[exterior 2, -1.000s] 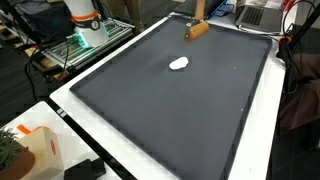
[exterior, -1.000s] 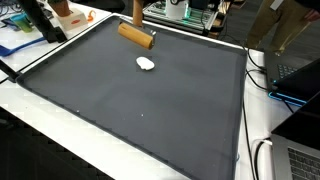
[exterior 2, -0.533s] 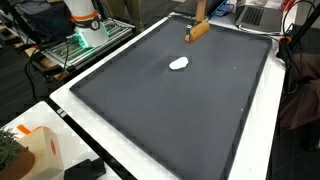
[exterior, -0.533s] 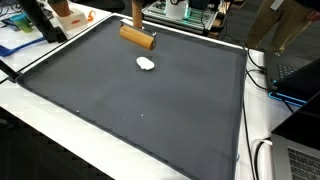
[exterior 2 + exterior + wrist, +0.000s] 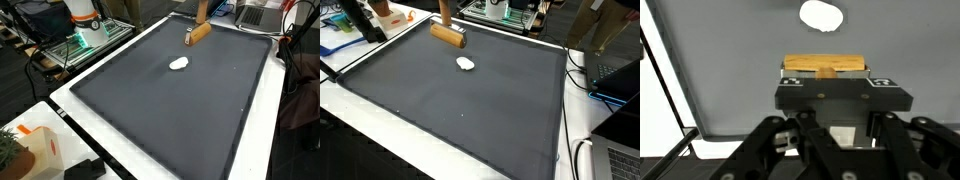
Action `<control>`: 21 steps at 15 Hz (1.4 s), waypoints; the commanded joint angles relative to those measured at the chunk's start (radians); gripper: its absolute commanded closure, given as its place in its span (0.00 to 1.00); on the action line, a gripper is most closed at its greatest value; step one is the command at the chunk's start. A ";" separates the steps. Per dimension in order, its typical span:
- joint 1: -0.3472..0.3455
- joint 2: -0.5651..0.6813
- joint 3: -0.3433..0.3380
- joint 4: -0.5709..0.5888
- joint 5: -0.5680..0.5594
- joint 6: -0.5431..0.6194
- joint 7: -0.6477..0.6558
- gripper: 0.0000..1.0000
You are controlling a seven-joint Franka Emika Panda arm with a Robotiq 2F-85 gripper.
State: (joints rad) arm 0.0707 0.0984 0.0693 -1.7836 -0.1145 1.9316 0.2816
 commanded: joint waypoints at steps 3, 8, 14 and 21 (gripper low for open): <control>0.004 0.027 -0.009 0.048 0.002 -0.055 -0.045 0.77; 0.012 0.044 -0.003 0.065 0.014 -0.097 -0.062 0.77; 0.022 0.054 -0.004 0.054 0.001 -0.091 -0.051 0.52; 0.007 0.087 -0.012 0.094 0.025 -0.095 -0.092 0.77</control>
State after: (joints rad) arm 0.0871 0.1638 0.0666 -1.7248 -0.1141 1.8446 0.2284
